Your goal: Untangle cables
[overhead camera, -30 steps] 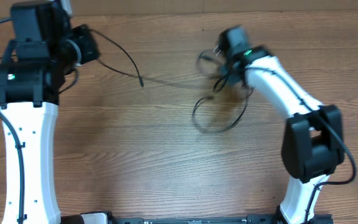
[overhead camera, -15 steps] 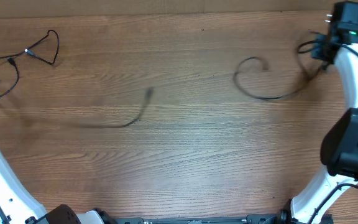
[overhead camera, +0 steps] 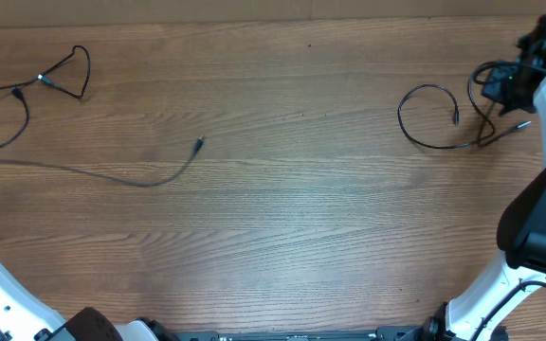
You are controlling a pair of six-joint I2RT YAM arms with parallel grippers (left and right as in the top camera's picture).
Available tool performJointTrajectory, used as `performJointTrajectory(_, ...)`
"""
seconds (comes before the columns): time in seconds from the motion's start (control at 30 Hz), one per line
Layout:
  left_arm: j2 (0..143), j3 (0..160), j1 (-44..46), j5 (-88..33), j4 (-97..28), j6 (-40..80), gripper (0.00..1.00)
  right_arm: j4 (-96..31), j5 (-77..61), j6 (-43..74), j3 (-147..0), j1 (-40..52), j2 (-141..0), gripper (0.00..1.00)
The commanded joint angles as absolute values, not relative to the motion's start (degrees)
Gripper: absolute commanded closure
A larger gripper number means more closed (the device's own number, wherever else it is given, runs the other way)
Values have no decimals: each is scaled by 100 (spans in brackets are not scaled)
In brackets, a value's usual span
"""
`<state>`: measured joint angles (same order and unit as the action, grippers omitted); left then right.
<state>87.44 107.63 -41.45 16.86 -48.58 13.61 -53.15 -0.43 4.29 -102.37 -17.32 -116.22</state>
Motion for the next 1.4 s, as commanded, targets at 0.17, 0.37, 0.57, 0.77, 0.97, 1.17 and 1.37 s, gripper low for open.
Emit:
performJointTrajectory(0.17,8689,11760,-4160,3977,-4471,-309,95,-5225,-412,471,-10235,-1127,-11607,96)
performJointTrajectory(0.37,8927,11662,-4160,3551,-4053,-1013,94,-5166,-397,449,-10235,-735,-11607,96)
performJointTrajectory(0.57,9596,11662,-4154,1544,-5050,-963,96,-5159,-397,449,-10235,-596,-11607,96)
performJointTrajectory(0.77,10313,11662,-3883,495,-5896,504,96,-5166,-397,451,-10235,-596,-11607,96)
performJointTrajectory(0.97,10645,11662,-3194,139,-6331,939,96,-5535,-670,454,-10235,-593,-11607,96)
performJointTrajectory(1.17,10676,11662,-2104,-56,-6641,993,96,-5806,-2324,449,-10195,-523,-11607,96)
performJointTrajectory(1.37,10803,11662,-1055,-148,-6462,991,96,-5857,-3374,451,-10195,71,-11607,96)
